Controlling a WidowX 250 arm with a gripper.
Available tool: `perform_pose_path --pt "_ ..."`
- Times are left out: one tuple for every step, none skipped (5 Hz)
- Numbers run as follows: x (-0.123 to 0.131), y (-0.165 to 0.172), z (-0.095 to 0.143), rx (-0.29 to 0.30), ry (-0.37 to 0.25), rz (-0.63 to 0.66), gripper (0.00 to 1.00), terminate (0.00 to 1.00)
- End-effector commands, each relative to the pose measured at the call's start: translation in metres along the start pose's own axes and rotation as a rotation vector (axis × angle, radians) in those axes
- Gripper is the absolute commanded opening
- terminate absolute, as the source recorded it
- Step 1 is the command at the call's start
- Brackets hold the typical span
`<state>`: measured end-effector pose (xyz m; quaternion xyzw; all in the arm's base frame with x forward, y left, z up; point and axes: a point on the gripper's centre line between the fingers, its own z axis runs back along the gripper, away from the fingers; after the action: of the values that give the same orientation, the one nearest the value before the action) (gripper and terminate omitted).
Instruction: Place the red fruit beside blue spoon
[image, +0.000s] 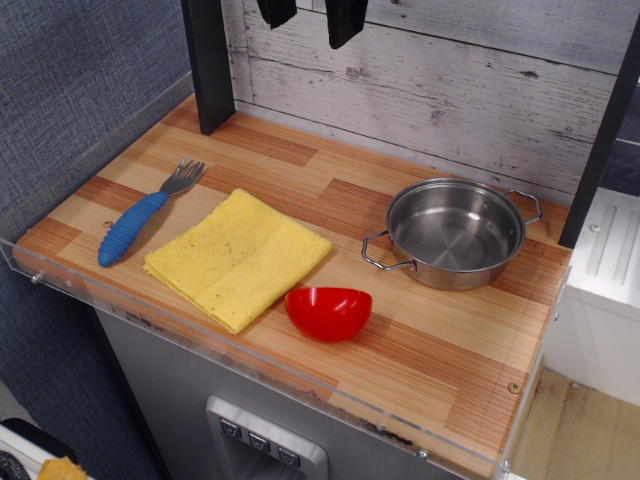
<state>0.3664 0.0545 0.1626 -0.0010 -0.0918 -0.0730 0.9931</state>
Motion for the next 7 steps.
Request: perform_pose_path --pt "0.000 0.000 0.000 0.000 0.000 0.000 1.00 0.00" --pt "-0.047 -0.002 -0.011 -0.028 0.005 0.005 1.00 0.00" --pt "-0.088 -0.013 -0.015 -0.071 -0.020 -0.014 1.00 0.00" --pt "-0.121 -0.024 -0.023 -0.075 -0.013 -0.037 1.00 0.00" --pt "-0.133 -0.043 -0.031 -0.075 0.004 -0.102 1.00 0.00" --pt "-0.135 -0.070 -0.041 -0.064 0.031 -0.172 1.00 0.00" --pt "-0.132 -0.089 -0.052 -0.062 0.042 -0.211 1.00 0.00"
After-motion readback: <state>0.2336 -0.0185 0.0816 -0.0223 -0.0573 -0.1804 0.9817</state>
